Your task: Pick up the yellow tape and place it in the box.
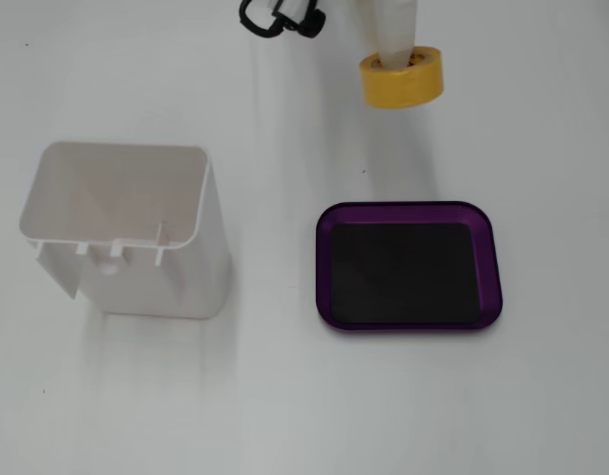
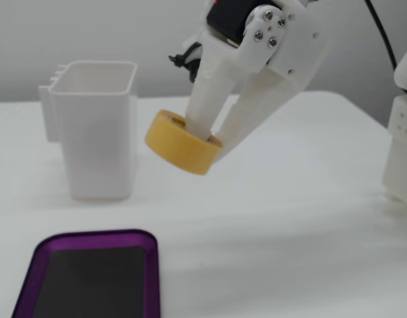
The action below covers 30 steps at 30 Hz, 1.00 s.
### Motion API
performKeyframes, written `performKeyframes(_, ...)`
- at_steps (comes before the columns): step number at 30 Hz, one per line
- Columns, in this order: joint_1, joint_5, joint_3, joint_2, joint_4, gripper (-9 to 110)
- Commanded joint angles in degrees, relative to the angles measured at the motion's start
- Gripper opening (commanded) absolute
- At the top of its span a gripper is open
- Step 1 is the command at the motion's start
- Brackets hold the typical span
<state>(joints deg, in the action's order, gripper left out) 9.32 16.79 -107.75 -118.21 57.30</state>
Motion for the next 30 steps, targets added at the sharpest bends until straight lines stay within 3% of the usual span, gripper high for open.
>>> performKeyframes(1,0.97,-1.41,7.21,5.36,0.88,-1)
performKeyframes(14,0.62,-1.23,19.69,21.45,0.44,-1)
performKeyframes(30,0.62,-1.05,20.39,38.67,-8.44,0)
